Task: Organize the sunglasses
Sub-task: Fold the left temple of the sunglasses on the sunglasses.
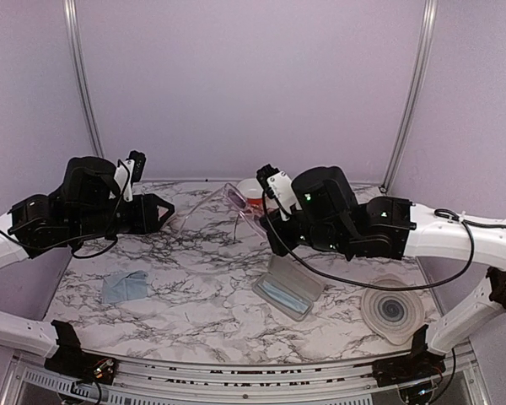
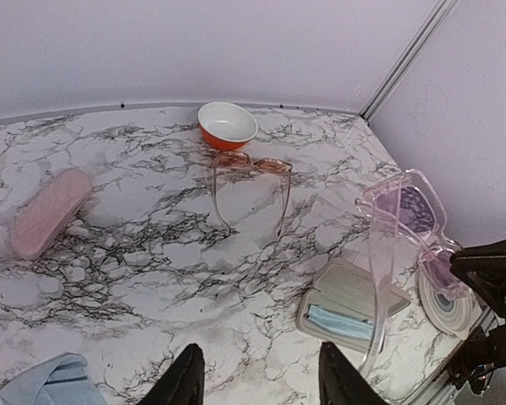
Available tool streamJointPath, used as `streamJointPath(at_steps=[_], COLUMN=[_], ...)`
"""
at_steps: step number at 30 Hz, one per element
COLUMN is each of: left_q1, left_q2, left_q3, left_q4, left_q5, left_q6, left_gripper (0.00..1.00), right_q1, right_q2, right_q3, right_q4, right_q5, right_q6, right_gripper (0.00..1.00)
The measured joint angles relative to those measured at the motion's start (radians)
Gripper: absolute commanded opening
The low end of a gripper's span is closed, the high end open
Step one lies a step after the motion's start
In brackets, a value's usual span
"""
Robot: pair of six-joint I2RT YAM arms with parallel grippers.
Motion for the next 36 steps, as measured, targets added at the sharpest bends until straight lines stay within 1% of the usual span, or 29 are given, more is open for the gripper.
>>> streamJointPath(at_steps=[6,10,19,36], left_q1=[0.000,0.000,-0.006,-0.045], left_q2=[0.063,0.117,0.174,0.262], left_q3=[0.000,0.019,0.040,0.076], left_q4=[-0.013,-0.018,-0.019,-0.018], left_q5=[0.025,0.079,0.119,0.133], left_q6=[0.000,0.001,-0.012,-0.022], left_gripper=[0.39,0.38,0.38,0.37], right_q1=[0.033,0.041,0.045,0.048], right_q2=[-0.003,0.005,0.077,0.130], right_q3=[0.000,0.000,0.029,0.075], right_q4=[0.027,0.035,0.029,0.037], right_q5=[-0.010,-0.013,-0.019,-0.045], right_q6=[-0.035,-0.042,-0.053,-0.052], right_gripper=[0.00,0.00,0.00,0.00])
